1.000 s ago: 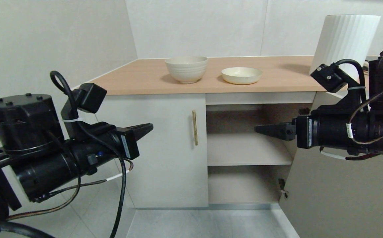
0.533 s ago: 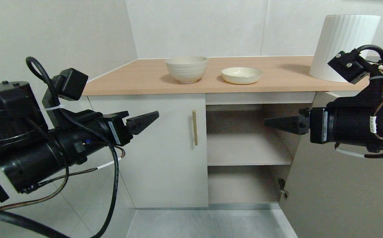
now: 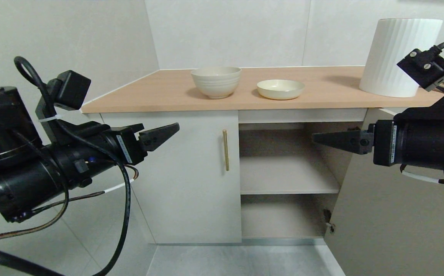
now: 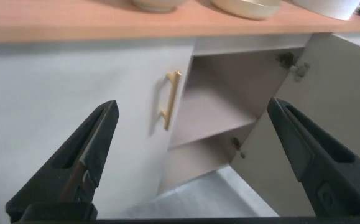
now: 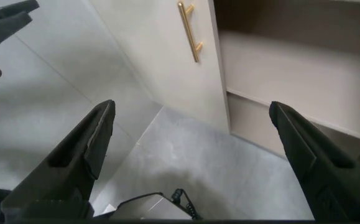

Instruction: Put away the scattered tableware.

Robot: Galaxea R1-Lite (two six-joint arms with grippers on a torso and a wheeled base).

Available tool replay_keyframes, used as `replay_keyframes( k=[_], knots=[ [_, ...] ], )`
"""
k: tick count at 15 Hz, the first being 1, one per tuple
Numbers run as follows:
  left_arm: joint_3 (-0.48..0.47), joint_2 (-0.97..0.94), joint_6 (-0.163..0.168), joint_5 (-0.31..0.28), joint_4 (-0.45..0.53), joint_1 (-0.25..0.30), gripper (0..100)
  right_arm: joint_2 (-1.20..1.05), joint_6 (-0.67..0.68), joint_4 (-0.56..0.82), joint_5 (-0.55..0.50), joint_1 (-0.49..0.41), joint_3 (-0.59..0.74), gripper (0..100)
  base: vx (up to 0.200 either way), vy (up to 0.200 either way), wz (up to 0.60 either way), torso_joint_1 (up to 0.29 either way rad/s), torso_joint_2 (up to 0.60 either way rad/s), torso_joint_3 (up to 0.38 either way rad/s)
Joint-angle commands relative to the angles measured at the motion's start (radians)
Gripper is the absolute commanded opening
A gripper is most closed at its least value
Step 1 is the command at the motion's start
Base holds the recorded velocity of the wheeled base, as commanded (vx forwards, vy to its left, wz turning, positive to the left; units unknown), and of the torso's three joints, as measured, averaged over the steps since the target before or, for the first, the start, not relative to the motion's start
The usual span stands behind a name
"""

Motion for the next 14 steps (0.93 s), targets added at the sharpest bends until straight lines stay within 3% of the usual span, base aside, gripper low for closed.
replay_keyframes(
  k=[1, 6, 14],
  knots=[
    [-0.008, -0.006, 0.0, 0.0, 0.011, 0.004, 100, -0.013, 0.0, 0.017, 0.0, 0.009, -0.004, 100, 0.2, 0.0, 0.0, 0.002, -0.01, 0.002],
    [-0.008, -0.016, 0.0, 0.0, 0.005, 0.005, 100, -0.033, 0.0, 0.021, 0.0, 0.012, -0.004, 100, 0.2, 0.0, 0.0, 0.002, 0.0, 0.001],
    [-0.021, -0.091, 0.006, -0.005, 0.011, -0.006, 100, -0.044, 0.001, 0.021, 0.0, 0.012, -0.032, 100, 0.0, 0.0, 0.0, 0.0, 0.0, 0.0]
  ],
)
